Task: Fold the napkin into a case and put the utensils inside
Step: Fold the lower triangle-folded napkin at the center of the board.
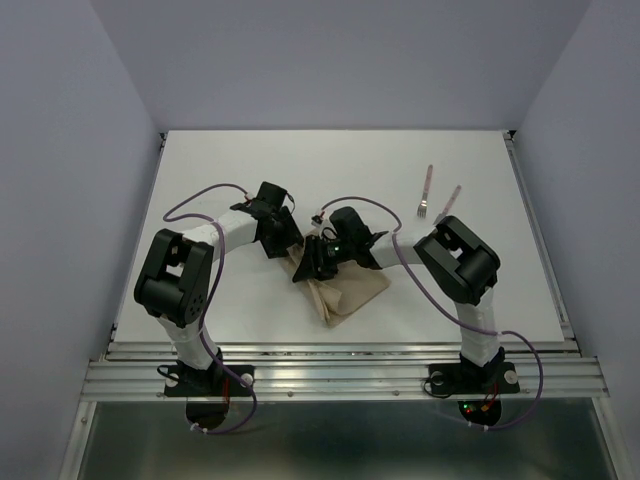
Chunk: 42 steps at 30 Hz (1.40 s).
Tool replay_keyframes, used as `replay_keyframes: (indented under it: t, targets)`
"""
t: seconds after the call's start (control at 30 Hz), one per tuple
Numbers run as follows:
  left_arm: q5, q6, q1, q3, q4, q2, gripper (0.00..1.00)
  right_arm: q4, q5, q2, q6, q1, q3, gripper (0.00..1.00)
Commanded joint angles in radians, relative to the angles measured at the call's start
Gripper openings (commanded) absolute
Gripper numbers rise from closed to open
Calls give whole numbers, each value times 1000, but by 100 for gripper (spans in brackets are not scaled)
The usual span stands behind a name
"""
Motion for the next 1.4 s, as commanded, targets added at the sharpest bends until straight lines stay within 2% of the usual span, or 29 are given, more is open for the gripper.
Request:
replay_keyframes:
  t: [0.0, 0.13, 0.17, 0.3, 0.33, 0.37, 0.47, 0.63, 0.93, 1.03, 1.17, 1.37]
  targets:
    - [5, -6, -7, -5, 0, -10, 63, 43, 27, 45, 18, -6, 64, 47]
    - [2, -7, -7, -8, -5, -15, 63, 75, 35, 62, 58, -6, 78, 33]
    - [2, -7, -7, -8, -6, -16, 63, 77, 37, 62, 61, -6, 78, 25]
    - [-6, -9, -7, -3, -11, -23, 63, 78, 44, 45, 71, -6, 59, 17]
    - [-9, -7, -7, -2, -12, -23, 63, 78, 43, 39, 73, -6, 53, 18]
    - [-12, -6, -7, 3, -15, -26, 63, 78, 44, 31, 73, -6, 38, 27]
    - [-21, -1, -5, 10, -25, -24, 63, 77, 60, -8, 73, -6, 10, 44]
    - [-27, 8, 1, 20, -31, -12, 63, 72, 61, -77, 78, -6, -54, 50]
    - [-32, 6, 3, 21, -29, -12, 63, 86, 70, -165, 102, -6, -145, 51]
    - [-27, 6, 3, 23, -28, -6, 63, 86, 83, -147, 96, -6, -142, 53]
    - [-27, 5, 3, 23, -31, -6, 63, 84, 89, -110, 88, -6, -113, 62]
    - [-30, 5, 3, 27, -35, -7, 63, 63, 60, -67, 82, -6, -54, 63]
